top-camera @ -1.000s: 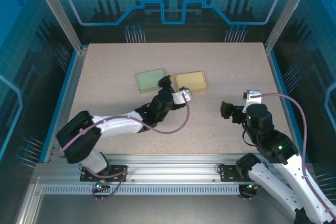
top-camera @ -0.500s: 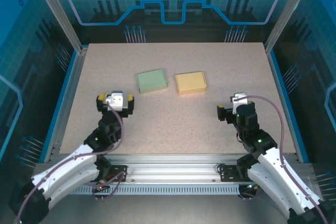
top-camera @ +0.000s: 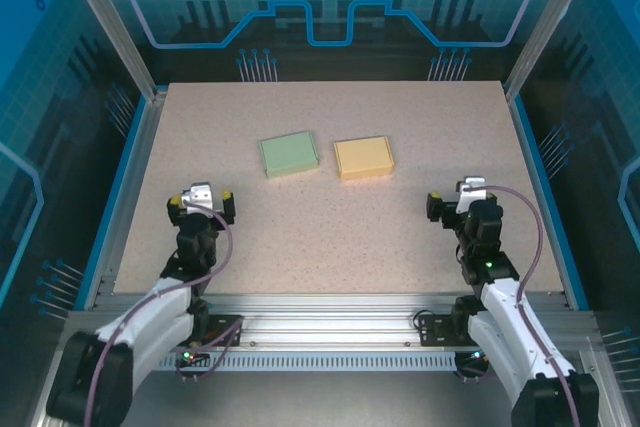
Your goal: Fold the paper box
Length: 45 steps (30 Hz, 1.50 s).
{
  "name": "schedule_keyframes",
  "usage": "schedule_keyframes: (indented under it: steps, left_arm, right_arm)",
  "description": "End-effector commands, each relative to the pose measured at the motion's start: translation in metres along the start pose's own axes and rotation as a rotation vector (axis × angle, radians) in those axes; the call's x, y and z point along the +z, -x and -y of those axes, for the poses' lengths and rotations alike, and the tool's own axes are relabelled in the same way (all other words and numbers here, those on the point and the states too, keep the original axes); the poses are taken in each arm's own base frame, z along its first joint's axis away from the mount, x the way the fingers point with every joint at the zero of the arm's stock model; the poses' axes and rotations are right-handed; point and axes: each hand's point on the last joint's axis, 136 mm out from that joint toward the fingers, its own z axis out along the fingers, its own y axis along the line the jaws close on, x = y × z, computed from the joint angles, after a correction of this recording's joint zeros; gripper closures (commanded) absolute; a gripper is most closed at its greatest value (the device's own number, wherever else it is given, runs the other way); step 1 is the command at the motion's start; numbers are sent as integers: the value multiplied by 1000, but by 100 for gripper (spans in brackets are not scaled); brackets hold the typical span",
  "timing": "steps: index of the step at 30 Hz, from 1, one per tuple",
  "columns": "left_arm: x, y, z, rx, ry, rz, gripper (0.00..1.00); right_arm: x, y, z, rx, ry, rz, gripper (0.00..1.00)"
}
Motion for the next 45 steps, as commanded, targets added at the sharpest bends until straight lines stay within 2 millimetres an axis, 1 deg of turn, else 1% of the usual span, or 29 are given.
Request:
schedule_keyframes:
  steps: [1,3,5,6,7,9,11,15,18,21,27,30,33,35,38,41,45]
  left_arm:
    - [10,24,17,-96,-114,125,1]
    - [20,24,26,-94,-147,138,1]
    - [27,28,39,-93,-201,163,1]
    - [33,26,44,-97,-216,155,1]
    - [39,24,48,-81,-223,152,1]
    - [54,14,56,-57,-225,131,1]
    - [63,8,58,-45,-221,114,1]
    - [69,5,64,-34,-241,60,1]
    - [83,2,60,-54,-227,-12,1]
    - [96,-2,54,-120,-266,-99,1]
    - [95,-3,55,-135,-290,-103,1]
    - [95,-2,54,-134,-289,-101,1]
    - [95,-2,54,-134,-289,-101,1]
    - [95,-2,54,-135,-289,-99,1]
    - [95,-2,54,-135,-289,-99,1]
    - [96,-2,54,-134,-288,-100,1]
    - [95,-2,54,-133,-289,-99,1]
  right_arm:
    - [5,14,-3,24,38,60,0]
    - [10,13,-4,24,42,51,0]
    - [14,11,-4,21,42,43,0]
    - [17,9,-3,22,39,34,0]
    - [19,13,-3,22,40,49,0]
    - [23,12,-4,17,47,49,0]
    - [26,14,-5,7,53,58,0]
    - [35,15,-5,-7,58,78,0]
    - [42,13,-7,-15,74,92,0]
    - [52,8,-12,-20,101,82,0]
    - [62,14,-20,-49,146,104,0]
    - [70,16,-25,-62,174,91,0]
    - [76,14,-32,-75,214,57,0]
    - [76,15,-36,-76,239,61,0]
    - [69,18,-46,-74,299,120,0]
    - [73,15,-53,-69,339,129,0]
    - [89,7,-59,-90,358,89,0]
